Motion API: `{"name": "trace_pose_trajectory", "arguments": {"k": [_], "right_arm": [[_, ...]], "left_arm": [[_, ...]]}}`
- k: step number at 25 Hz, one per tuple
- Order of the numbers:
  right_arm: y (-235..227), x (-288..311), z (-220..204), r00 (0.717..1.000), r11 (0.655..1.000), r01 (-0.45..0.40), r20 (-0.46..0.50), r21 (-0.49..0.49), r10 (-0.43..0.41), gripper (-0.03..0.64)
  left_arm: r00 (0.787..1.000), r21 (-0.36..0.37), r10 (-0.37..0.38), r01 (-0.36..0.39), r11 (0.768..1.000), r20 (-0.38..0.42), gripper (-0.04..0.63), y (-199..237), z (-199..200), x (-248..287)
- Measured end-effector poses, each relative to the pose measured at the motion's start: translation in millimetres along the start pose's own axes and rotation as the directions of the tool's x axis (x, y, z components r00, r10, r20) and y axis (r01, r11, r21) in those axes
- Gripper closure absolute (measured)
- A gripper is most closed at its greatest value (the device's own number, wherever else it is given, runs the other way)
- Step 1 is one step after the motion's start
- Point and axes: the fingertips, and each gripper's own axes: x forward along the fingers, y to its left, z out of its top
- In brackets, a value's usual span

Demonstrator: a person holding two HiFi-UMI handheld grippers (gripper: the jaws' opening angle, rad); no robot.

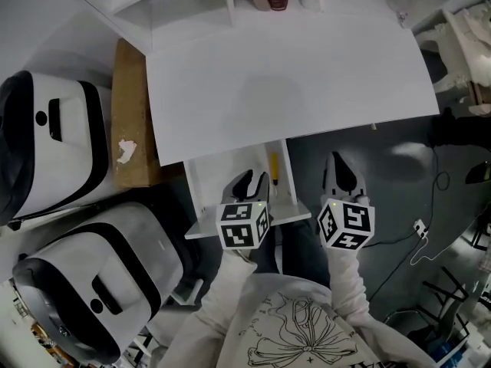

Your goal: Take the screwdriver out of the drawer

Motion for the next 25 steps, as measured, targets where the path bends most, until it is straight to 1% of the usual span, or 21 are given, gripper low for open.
{"name": "trace_pose_trajectory", "arguments": {"k": [5, 10, 17, 25], "right_arm": [[-15.8, 13.2, -6.3, 1.000, 1.000, 0.001, -0.016, 0.002, -0.001, 0.611], [-30.0, 26.1, -12.0, 0.999, 1.000, 0.002, -0.035, 0.014, -0.002, 0.611], [-45.9, 42.2, -25.3, 0.998, 1.000, 0.005, -0.067, 0.020, -0.003, 0.611], [-59.4, 56.9, -42.5, 0.995, 1.000, 0.010, -0.102, 0.026, -0.007, 0.611]], "left_arm": [[0.998, -0.010, 0.009, -0.010, 1.000, -0.066, 0.488, 0.9, -16.1, 26.3], [0.990, -0.047, -0.007, 0.000, 0.999, -0.143, 0.477, -1.6, -35.8, 52.8], [0.971, -0.059, -0.013, -0.001, 0.998, -0.239, 0.476, -2.9, -59.7, 88.1], [0.948, -0.060, 0.013, -0.034, 0.998, -0.318, 0.472, 8.4, -84.3, 120.3]]}}
